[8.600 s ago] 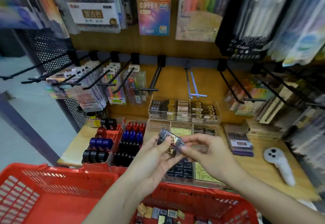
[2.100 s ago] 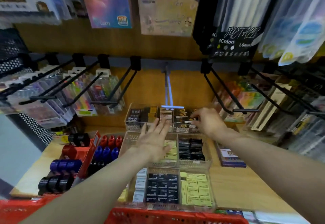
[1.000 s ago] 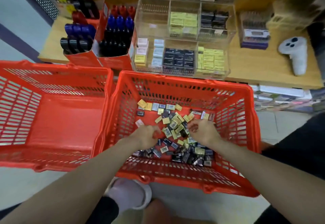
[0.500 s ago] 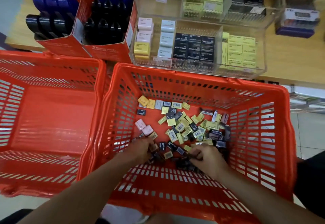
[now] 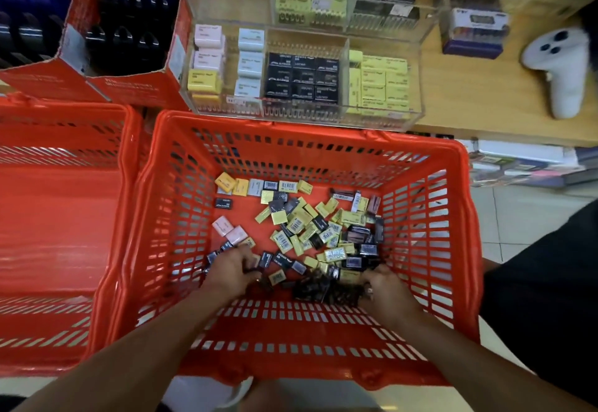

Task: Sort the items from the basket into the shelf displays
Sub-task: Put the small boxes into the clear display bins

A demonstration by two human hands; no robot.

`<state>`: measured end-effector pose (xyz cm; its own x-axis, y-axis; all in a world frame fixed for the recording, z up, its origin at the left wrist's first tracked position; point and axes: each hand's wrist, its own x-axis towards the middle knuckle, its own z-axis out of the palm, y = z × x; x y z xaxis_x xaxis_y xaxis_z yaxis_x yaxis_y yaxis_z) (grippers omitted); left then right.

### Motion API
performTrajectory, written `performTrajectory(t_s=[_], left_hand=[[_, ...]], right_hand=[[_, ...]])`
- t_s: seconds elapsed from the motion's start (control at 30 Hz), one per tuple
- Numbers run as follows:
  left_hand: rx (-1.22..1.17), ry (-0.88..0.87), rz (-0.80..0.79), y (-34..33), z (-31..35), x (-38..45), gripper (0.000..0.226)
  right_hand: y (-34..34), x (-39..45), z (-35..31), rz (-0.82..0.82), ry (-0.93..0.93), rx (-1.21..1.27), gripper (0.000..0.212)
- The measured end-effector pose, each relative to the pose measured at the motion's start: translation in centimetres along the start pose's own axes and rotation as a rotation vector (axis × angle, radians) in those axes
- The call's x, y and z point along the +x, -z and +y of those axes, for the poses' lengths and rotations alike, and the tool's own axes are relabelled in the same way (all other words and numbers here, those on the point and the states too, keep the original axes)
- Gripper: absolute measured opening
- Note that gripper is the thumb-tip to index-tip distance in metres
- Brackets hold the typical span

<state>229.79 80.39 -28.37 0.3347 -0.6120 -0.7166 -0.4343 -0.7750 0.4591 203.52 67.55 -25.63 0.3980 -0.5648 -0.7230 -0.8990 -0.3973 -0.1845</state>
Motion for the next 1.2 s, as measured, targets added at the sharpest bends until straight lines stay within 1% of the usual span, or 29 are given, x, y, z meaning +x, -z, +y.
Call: performTrajectory(t_s=[0.03, 0.07, 0.13, 0.17, 0.23, 0.3, 0.4, 0.47, 0.5, 0.57, 0.63, 0.67, 0.7, 0.77, 0.83, 0.87, 0.97, 1.03, 1.13, 1.2], left_hand=[[-0.120, 0.012, 0.036, 0.1, 0.5, 0.0, 0.031], [-0.273, 0.047, 0.040, 0.2, 1.1, -0.1, 0.029], [-0.541, 0.131, -0.042, 0.7, 2.6, -0.3, 0.021], [-0.624, 0.149, -0.076, 0.8, 3.4, -0.4, 0.019], [-0.705, 0.153, -0.105, 0.7, 4.6, -0.3, 0.013], [-0.704, 0.148, -0.117, 0.6, 5.9, -0.3, 0.011], [-0.760, 0.170, -0.118, 0.4, 7.3, 0.0, 0.020], [-0.868, 0.186, -0.138, 0.4, 8.1, 0.4, 0.026], [-0.933, 0.203, -0.156, 0.5, 8.5, 0.7, 0.028], [-1.074, 0.253, -0.189, 0.7, 9.2, 1.1, 0.029], [-1.158, 0.271, -0.202, 0.8, 9.6, 1.7, 0.029], [-1.175, 0.266, -0.213, 0.9, 9.8, 2.0, 0.028], [-1.179, 0.258, -0.227, 1.0, 10.0, 2.2, 0.028], [-1.181, 0.244, -0.243, 1.5, 10.2, 2.7, 0.032], [-1.183, 0.239, -0.246, 2.2, 10.3, 3.2, 0.030], [-1.173, 0.236, -0.243, 2.5, 10.3, 3.4, 0.027], [-1.142, 0.241, -0.231, 3.2, 10.0, 3.9, 0.023], [-1.151, 0.262, -0.224, 3.7, 9.8, 4.2, 0.021], [-1.150, 0.279, -0.208, 4.1, 9.4, 4.3, 0.020], [-1.130, 0.295, -0.195, 4.4, 9.1, 4.4, 0.019]], right_hand=[[-0.1, 0.0, 0.1, -0.019, -0.026, -0.013, 0.033], [-0.2, 0.1, 0.2, -0.042, -0.046, -0.027, 0.036], [-0.5, 0.4, -0.1, -0.058, -0.079, -0.032, 0.042], [-0.6, 0.7, -0.3, -0.048, -0.096, -0.024, 0.043], [-0.8, 1.2, -0.7, -0.008, -0.108, -0.021, 0.036], [-0.8, 1.6, -0.7, 0.029, -0.118, -0.013, 0.024], [-0.6, 2.0, -0.3, 0.016, -0.122, 0.015, 0.018], [0.4, 2.6, -0.1, -0.013, -0.114, 0.053, 0.015], [1.3, 3.1, -0.2, 0.012, -0.115, 0.099, 0.012], [3.4, 4.5, -0.3, 0.167, -0.115, 0.205, 0.009], [5.4, 6.3, -0.7, 0.315, -0.116, 0.301, 0.022], [6.2, 7.2, -0.9, 0.321, -0.112, 0.324, 0.032], [6.8, 8.0, -1.1, 0.280, -0.109, 0.308, 0.041], [7.1, 9.6, -1.3, 0.141, -0.109, 0.189, 0.055], [6.9, 11.0, -1.7, 0.054, -0.134, 0.082, 0.058], [6.9, 11.6, -2.0, 0.055, -0.161, 0.073, 0.055], [6.6, 12.9, -2.9, 0.190, -0.269, 0.163, 0.039], [6.0, 13.3, -3.3, 0.250, -0.314, 0.173, 0.036], [5.0, 13.3, -3.3, 0.341, -0.270, 0.194, 0.028], [4.9, 13.3, -3.0, 0.369, -0.186, 0.228, 0.024]])
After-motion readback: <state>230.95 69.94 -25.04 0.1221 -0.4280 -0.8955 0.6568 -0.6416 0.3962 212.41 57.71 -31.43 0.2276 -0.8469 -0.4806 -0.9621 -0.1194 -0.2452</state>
